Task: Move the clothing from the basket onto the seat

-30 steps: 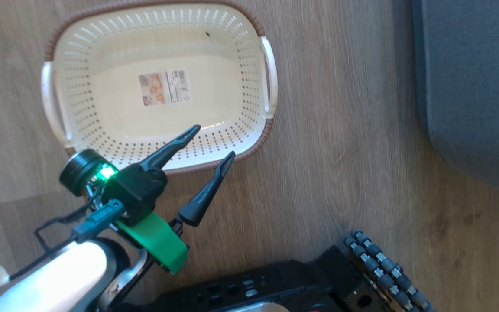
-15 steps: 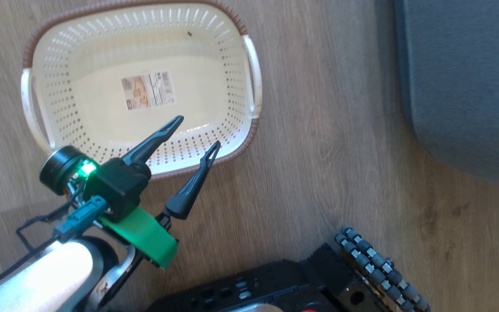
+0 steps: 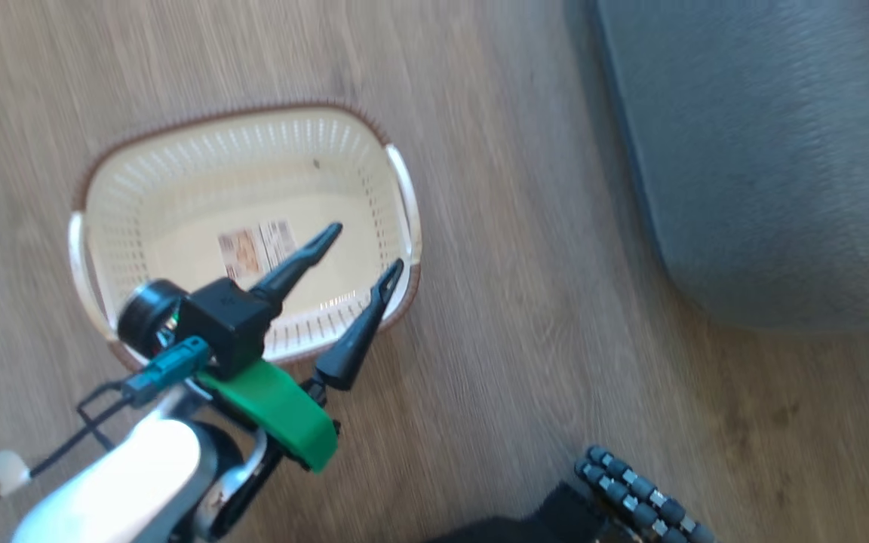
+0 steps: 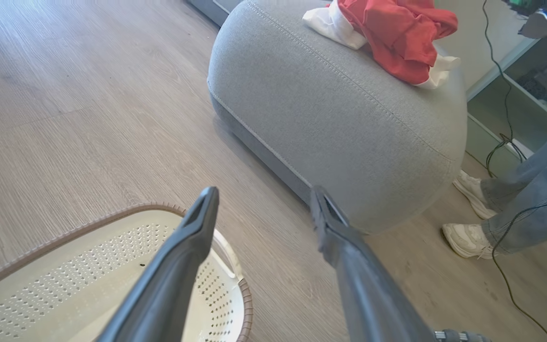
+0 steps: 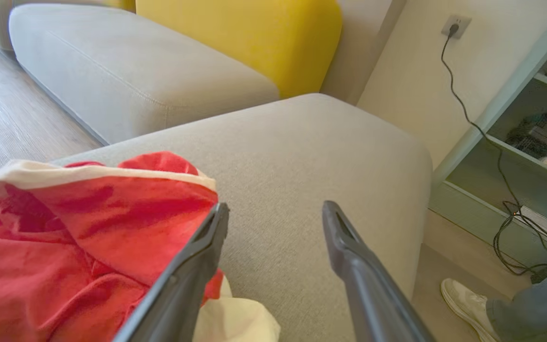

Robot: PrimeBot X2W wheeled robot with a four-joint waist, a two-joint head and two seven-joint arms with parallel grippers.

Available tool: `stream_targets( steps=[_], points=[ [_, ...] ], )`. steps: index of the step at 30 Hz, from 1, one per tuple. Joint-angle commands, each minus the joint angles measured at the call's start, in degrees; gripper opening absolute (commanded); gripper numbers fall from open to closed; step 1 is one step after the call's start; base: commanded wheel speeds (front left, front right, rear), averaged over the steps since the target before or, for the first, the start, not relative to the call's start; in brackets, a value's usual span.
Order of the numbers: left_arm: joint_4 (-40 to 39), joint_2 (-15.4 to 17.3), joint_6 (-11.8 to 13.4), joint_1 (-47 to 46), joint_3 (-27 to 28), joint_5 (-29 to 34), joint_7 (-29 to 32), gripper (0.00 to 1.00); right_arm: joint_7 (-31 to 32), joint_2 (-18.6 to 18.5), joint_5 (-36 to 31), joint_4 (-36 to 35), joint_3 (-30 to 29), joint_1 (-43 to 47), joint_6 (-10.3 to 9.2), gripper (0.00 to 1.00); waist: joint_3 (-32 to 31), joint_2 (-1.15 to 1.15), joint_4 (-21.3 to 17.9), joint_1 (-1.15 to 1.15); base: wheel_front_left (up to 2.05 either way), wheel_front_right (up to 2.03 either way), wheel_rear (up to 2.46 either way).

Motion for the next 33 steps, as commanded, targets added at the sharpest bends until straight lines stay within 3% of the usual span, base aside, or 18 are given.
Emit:
stream_targets(
  steps=[1,7,13,22,33],
  points=[
    [-1.0,-0.1,0.1,0.8,1.7,-0.7,-0.9,1.0,0.7,-3.2,1.9,-3.9,1.5,2.3,0.4,1.0,-5.0,0.0,-0.7,0.0,0.0,0.0,0.0],
    [3.0,-3.0,1.6,2.5,2.7,-2.9,-3.5,1.0,2.4,-5.2,7.6,-12.9,8.8,12.3,0.4,1.0,-12.5,0.0,1.2,0.0,0.0,0.0,0.0],
    [7.6,-4.4,4.2,3.7,4.7,-3.9,-5.7,1.0,4.0,-4.2,10.8,-20.3,17.0,19.1,0.4,1.0,-18.4,0.0,5.0,0.0,0.0,0.0,0.0],
    [15.2,-4.9,3.9,5.0,8.6,-7.3,-9.3,1.0,3.3,-1.3,12.3,-28.9,28.7,27.3,0.4,1.0,-24.9,0.0,13.3,0.0,0.0,0.0,0.0],
    [24.9,-5.3,2.1,6.7,11.3,-8.1,-11.6,1.0,-2.2,4.9,10.8,-35.4,33.5,41.6,0.4,1.0,-30.7,0.0,22.2,0.0,0.0,0.0,0.0]
  ],
)
